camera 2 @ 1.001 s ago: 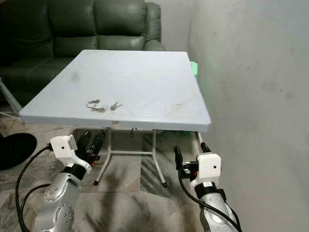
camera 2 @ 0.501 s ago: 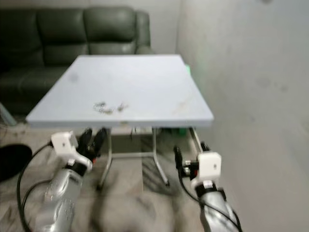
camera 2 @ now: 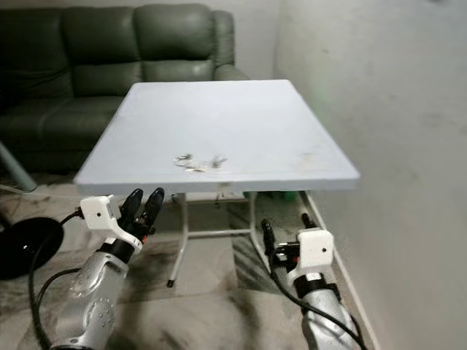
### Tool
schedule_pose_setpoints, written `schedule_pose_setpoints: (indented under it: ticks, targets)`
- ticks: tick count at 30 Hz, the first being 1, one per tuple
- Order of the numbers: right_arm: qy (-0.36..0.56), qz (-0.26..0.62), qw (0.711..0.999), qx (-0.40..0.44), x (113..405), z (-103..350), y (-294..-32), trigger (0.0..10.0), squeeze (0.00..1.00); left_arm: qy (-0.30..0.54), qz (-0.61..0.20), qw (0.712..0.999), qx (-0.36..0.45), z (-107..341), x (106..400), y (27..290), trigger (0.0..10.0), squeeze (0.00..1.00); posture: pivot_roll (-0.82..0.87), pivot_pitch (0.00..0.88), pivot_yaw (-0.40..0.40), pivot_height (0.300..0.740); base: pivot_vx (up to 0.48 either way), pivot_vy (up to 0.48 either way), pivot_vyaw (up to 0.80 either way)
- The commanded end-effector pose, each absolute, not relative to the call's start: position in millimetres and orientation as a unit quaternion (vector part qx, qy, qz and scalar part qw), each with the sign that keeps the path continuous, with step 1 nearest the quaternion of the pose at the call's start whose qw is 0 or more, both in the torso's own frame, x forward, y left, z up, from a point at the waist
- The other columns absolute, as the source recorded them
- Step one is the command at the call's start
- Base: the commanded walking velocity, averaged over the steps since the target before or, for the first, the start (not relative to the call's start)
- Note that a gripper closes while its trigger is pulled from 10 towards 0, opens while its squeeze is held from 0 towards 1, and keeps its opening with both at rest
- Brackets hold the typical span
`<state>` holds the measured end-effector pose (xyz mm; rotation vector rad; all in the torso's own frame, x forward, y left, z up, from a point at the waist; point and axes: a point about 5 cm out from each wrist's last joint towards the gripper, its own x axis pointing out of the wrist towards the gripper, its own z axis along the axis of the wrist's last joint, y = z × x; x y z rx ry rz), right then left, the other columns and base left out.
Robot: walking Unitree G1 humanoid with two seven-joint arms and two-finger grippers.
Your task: Hang keys on a hook
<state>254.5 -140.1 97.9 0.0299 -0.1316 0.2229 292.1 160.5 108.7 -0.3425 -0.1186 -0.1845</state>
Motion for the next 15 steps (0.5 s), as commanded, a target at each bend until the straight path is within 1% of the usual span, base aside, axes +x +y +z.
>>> schedule_pose_setpoints:
  ticks: [1,12,15]
  targets:
    - [-0.063,0.098,0.993,0.007,253.6,97.7,-150.5,10.0,0.0,-0.059,-0.107,0.976,-0.178,110.6,293.7,149.3,10.0,0.0,0.02,0.0,0.0,0.74,0.0,0.48,0.0]
    - [-0.061,0.098,0.993,0.006,253.3,97.1,-150.4,10.0,0.0,-0.057,-0.108,0.976,-0.178,109.6,294.2,148.6,10.0,0.0,0.01,0.0,-0.001,0.74,0.0,0.48,0.0]
    - [-0.06,0.099,0.993,0.006,252.7,96.6,-150.2,10.0,0.0,-0.053,-0.102,0.977,-0.179,108.1,293.7,148.7,10.0,0.0,0.01,0.0,-0.001,0.74,0.0,0.386,0.0]
